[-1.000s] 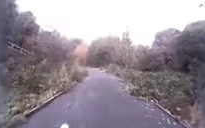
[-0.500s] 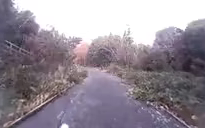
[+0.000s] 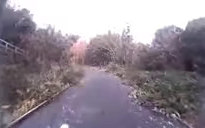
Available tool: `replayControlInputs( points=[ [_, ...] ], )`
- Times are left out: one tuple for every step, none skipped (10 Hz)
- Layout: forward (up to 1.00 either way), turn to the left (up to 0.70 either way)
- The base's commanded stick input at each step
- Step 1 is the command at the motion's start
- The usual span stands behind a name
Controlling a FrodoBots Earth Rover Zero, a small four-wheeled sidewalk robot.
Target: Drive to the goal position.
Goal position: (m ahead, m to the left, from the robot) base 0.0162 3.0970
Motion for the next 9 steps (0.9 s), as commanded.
replayControlInputs(
  points=[
    [0.0,0.0],
    [0.0,0.0],
    [0.0,0.0],
    [0.0,0.0],
    [0.0,0.0],
    [0.04,0.0],
    [0.21,0.0],
    [0.7,0.0],
    [0.7,0.0]
  ],
)
